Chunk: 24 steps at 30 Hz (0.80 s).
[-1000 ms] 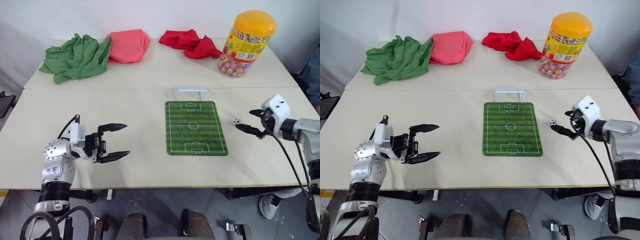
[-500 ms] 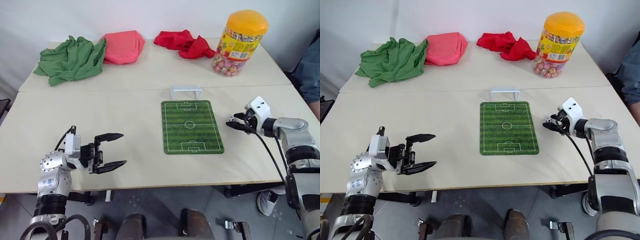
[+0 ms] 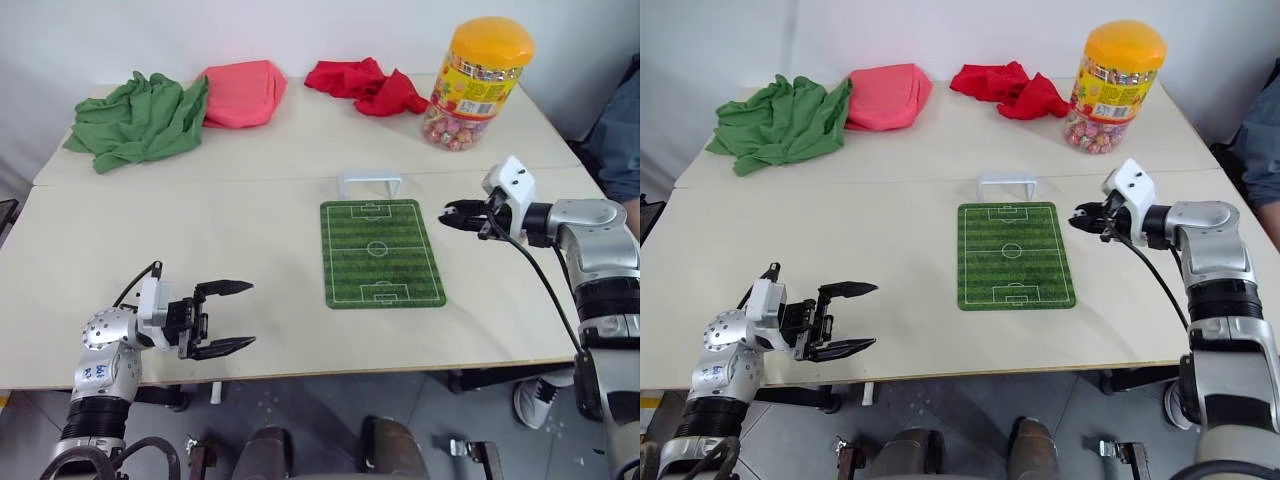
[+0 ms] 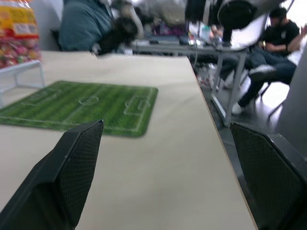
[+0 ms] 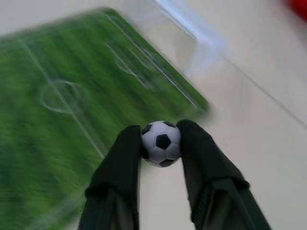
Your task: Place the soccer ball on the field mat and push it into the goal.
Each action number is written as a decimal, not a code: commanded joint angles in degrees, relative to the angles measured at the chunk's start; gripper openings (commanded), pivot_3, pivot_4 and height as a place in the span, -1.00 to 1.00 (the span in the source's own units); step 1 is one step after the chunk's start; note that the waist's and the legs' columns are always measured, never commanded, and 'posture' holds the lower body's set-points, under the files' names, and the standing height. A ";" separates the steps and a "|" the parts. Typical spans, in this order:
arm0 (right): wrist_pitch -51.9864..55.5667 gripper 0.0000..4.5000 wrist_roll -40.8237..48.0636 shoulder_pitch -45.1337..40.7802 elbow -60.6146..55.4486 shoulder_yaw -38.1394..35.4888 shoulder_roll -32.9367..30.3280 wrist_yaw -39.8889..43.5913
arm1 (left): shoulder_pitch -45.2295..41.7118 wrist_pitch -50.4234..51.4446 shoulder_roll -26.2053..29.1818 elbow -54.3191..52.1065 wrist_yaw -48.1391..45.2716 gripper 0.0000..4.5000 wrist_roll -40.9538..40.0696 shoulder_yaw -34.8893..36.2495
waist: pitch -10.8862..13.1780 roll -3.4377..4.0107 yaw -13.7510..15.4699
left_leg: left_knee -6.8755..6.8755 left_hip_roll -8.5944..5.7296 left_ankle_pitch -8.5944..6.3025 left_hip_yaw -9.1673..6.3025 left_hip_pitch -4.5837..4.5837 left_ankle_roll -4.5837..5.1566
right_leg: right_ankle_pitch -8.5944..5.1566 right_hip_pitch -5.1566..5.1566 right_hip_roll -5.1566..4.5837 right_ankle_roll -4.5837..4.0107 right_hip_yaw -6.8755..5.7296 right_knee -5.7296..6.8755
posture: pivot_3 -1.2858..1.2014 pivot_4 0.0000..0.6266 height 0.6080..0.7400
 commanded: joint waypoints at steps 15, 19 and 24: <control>11.55 -0.62 2.22 9.03 -26.45 12.19 1.61 3.64 | 0.61 -14.25 4.07 8.07 -5.71 1.00 0.87 -3.82 | 0.00 0.00 1.13 | 0.08 -0.01 -0.08 0.08 -0.05 0.04 | 0.00 -0.05 0.03 -0.01 0.07 -0.05 | 0.03 -0.52 1.00; 11.01 -0.62 2.30 8.58 -23.11 12.41 1.76 3.88 | 1.27 -13.43 4.22 7.23 -6.41 1.00 0.85 -4.10 | 0.00 0.00 1.10 | 0.08 0.00 -0.08 0.08 -0.04 0.04 | 0.00 -0.05 0.03 -0.01 0.07 -0.05 | 0.03 -0.52 1.00; 9.15 -0.62 1.33 8.17 -19.66 12.96 0.76 5.22 | 1.39 -13.01 3.98 6.63 -6.03 1.00 1.19 -4.30 | 0.00 0.00 1.08 | 0.09 0.00 -0.08 0.08 -0.04 0.04 | 0.00 -0.05 0.03 -0.01 0.07 -0.04 | 0.03 -0.52 1.00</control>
